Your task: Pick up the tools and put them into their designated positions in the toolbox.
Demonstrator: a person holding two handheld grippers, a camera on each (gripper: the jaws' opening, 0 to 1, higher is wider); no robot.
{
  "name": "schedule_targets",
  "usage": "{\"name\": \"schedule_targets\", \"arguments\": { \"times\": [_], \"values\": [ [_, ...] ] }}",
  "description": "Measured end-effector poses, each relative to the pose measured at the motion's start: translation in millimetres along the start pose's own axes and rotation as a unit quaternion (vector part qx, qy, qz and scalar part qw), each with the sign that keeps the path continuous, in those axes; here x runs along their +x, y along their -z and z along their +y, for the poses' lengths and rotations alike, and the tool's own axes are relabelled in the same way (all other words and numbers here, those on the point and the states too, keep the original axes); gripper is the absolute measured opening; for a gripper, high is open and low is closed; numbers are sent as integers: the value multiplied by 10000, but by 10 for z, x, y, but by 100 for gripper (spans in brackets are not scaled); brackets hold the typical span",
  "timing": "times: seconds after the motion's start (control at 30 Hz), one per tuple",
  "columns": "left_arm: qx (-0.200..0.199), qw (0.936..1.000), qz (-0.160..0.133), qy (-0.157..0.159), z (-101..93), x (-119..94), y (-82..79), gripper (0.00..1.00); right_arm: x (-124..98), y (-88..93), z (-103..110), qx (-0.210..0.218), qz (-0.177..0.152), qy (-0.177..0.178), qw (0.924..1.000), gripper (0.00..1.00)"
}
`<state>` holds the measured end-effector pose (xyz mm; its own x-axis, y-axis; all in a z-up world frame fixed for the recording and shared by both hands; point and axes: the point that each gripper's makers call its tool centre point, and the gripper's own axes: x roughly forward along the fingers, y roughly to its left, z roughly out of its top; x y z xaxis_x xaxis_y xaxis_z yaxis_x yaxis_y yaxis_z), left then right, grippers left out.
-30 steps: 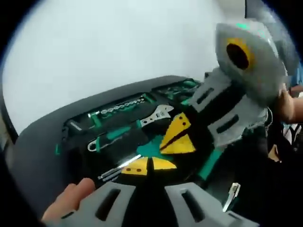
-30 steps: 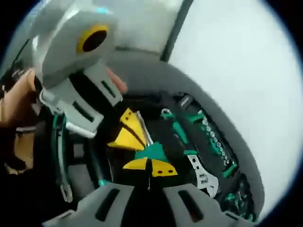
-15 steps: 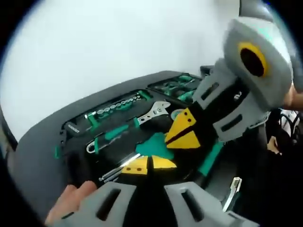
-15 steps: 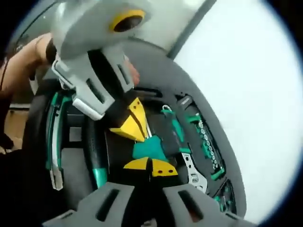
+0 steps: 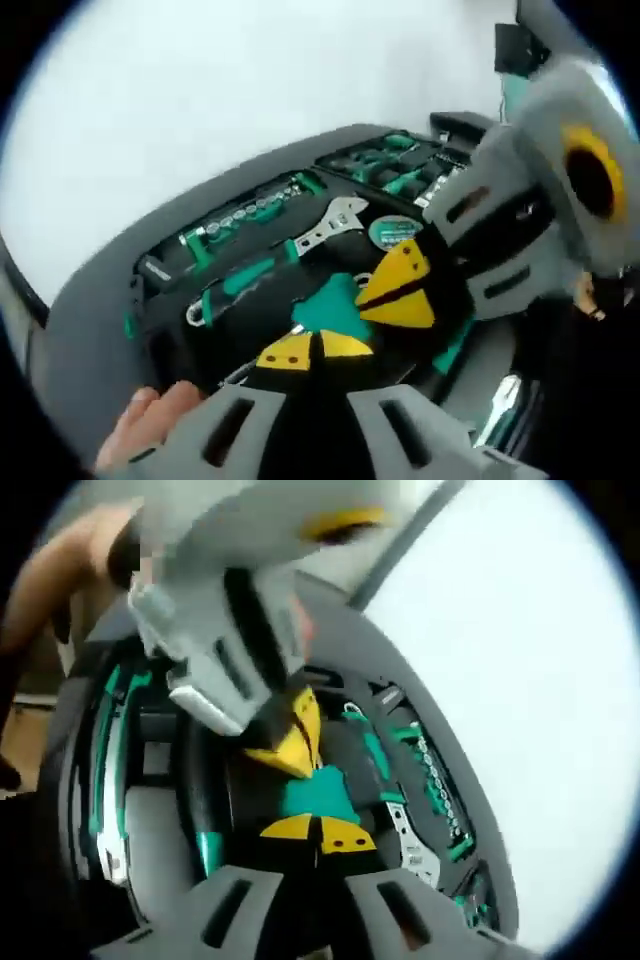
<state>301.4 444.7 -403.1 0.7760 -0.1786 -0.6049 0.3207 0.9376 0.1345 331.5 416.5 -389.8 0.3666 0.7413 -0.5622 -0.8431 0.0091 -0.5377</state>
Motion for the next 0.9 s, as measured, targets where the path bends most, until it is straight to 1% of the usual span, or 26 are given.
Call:
{"name": "schedule_targets", "arguments": {
  "times": [0.03, 0.07, 0.1, 0.13, 0.17, 0.2, 0.23, 0.27, 0.3, 0.33, 0.37, 0.4, 0.43, 0.47, 0.5, 0.53, 0.57, 0.6, 0.63, 0.67, 0.7, 0.77, 0.8, 0.83, 0.9],
  "values": [
    [-355, 9979, -475, -270, 81, -96, -54, 2, -142, -67, -138, -33, -416, 493, 9979, 4],
    [-614, 9894, -1263, -367, 125, -240, -175, 2, -320, -157, -194, 136, -1003, 769, 9919, 9],
    [-911, 9727, -2096, -414, 154, -416, -270, 3, -486, -165, -192, 492, -1393, 868, 9852, 10],
    [-1179, 9577, -2572, -534, 195, -555, -253, 4, -573, -84, -178, 950, -1547, 854, 9797, 10],
    [-1808, 9428, -2744, -562, 323, -592, -103, 4, -675, 21, -160, 1145, -1700, 900, 9746, 10],
    [-1794, 9365, -2927, -711, 427, -635, -27, 4, -785, 106, -121, 1007, -1736, 972, 9748, 11],
    [-1158, 9422, -2994, -962, 280, -662, -26, 4, -863, 193, -108, 1038, -1757, 1058, 9732, 11],
    [-1159, 9414, -2971, -1096, 225, -654, 17, 4, -981, 298, -119, 1093, -1760, 1229, 9706, 11],
    [-1003, 9372, -3104, -1233, 150, -695, -26, 4, -1066, 378, -112, 1152, -1791, 1264, 9689, 11],
    [-893, 9353, -3206, -1205, 41, -699, -66, 4, -1024, 480, -143, 1292, -1699, 1215, 9694, 11],
    [-662, 9387, -3195, -1116, -87, -697, -130, 4, -1071, 563, -172, 1402, -1705, 1245, 9674, 12],
    [-549, 9396, -3153, -1215, -138, -695, -166, 4, -1123, 630, -193, 1523, -1772, 1269, 9640, 14],
    [-753, 9386, -3188, -1079, -124, -670, -188, 4, -1173, 690, -229, 1608, -1825, 1287, 9614, 15],
    [-988, 9333, -3333, -904, -151, -661, -244, 4, -1236, 734, -249, 1655, -1910, 1308, 9587, 15],
    [-976, 9326, -3351, -917, -159, -664, -231, 5, -1283, 795, -298, 1710, -1943, 1369, 9562, 15],
    [-711, 9365, -3244, -1128, -139, -656, -197, 6, -1358, 842, -304, 1709, -1961, 1418, 9551, 15],
    [-817, 9358, -3260, -1063, -141, -653, -167, 6, -1400, 901, -321, 1735, -1945, 1409, 9551, 15],
    [-810, 9372, -3260, -942, -177, -650, -148, 6, -1434, 933, -319, 1713, -1962, 1385, 9555, 15],
    [-741, 9397, -3252, -764, -218, -641, -136, 6, -1498, 973, -342, 1639, -1994, 1464, 9550, 15],
    [-756, 9398, -3253, -725, -227, -640, -134, 7, -1600, 1003, -355, 1506, -2112, 1521, 9537, 16],
    [-780, 9394, -3263, -701, -237, -643, -131, 8, -1657, 1048, -374, 1485, -2148, 1543, 9529, 16],
    [-744, 9402, -3258, -655, -282, -639, -132, 8, -1779, 1150, -434, 1583, -2320, 1579, 9467, 16],
    [-685, 9424, -3212, -638, -310, -624, -127, 8, -1843, 1214, -447, 1707, -2371, 1562, 9435, 16],
    [-610, 9442, -3176, -621, -337, -613, -122, 8, -1898, 1278, -480, 1851, -2464, 1595, 9379, 16],
    [-516, 9455, -3158, -598, -376, -605, -126, 9, -1996, 1426, -550, 2080, -2633, 1632, 9278, 16]
  ]
}}
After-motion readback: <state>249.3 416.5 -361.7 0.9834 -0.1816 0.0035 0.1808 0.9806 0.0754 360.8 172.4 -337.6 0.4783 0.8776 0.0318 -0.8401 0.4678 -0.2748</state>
